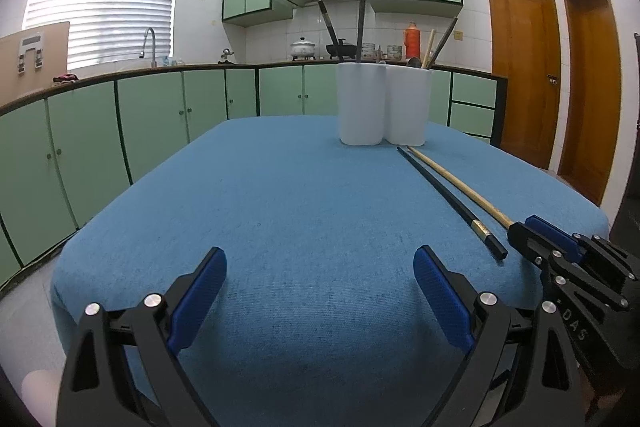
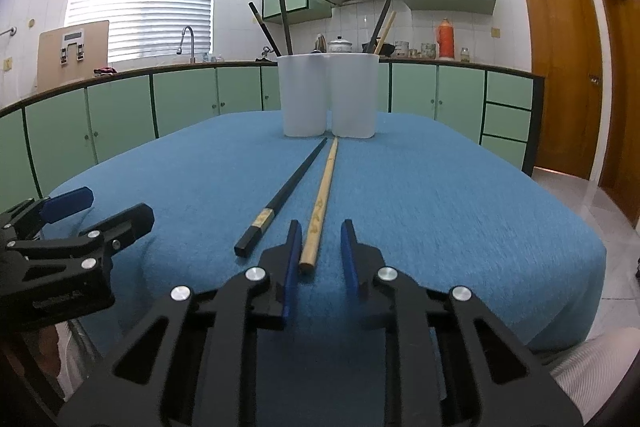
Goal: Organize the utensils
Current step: 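Move both open tools back over the last black and wooden chopsticks, then grasp the wooden chopstick with the right tool while the left grasps the black chopstick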
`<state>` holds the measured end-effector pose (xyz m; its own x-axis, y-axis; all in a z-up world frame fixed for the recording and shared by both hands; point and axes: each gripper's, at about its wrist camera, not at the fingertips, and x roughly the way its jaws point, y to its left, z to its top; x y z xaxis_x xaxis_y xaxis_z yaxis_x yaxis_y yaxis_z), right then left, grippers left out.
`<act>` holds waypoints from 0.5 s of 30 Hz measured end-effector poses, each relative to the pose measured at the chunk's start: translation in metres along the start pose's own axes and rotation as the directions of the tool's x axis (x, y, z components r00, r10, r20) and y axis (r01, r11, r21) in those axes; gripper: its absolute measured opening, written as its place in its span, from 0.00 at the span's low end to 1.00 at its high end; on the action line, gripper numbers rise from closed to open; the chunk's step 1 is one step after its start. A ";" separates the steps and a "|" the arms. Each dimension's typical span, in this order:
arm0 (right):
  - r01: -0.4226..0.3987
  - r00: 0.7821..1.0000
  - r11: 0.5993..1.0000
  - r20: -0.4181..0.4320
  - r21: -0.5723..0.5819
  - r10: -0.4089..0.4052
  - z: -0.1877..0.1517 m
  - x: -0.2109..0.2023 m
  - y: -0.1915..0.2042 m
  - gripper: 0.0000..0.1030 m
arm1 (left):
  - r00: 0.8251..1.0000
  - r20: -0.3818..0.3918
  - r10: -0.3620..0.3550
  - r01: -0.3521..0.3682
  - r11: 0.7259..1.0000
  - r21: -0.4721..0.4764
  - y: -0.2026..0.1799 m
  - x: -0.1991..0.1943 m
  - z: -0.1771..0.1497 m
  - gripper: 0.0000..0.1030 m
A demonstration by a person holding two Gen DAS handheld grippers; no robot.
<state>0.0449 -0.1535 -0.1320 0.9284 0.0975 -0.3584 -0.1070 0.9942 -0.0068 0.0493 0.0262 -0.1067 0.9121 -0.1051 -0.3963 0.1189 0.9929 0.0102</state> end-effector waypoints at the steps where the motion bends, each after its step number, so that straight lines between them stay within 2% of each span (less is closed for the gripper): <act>1: 0.003 1.000 1.000 0.003 -0.006 -0.003 0.000 0.000 0.001 0.14 | 1.000 0.001 -0.001 0.001 1.000 0.001 -0.001 0.001 0.001 0.90; 4: 0.001 1.000 1.000 0.006 -0.008 -0.001 -0.001 0.001 0.002 0.08 | 1.000 0.001 0.000 0.000 1.000 0.002 -0.001 0.000 0.001 0.90; 11: 0.008 1.000 1.000 0.006 0.019 -0.008 0.001 -0.002 -0.008 0.06 | 1.000 -0.002 -0.009 0.009 1.000 0.008 -0.005 0.000 0.002 0.90; 15: 0.028 1.000 0.998 0.012 0.053 -0.029 0.005 -0.009 -0.026 0.06 | 0.999 0.002 -0.043 0.043 0.999 0.010 -0.014 0.000 0.007 0.90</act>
<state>0.0414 -0.1799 -0.1242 0.9353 0.0692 -0.3469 -0.0617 0.9976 0.0325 0.0502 0.0121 -0.1006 0.9069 -0.1478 -0.3946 0.1617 0.9868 0.0019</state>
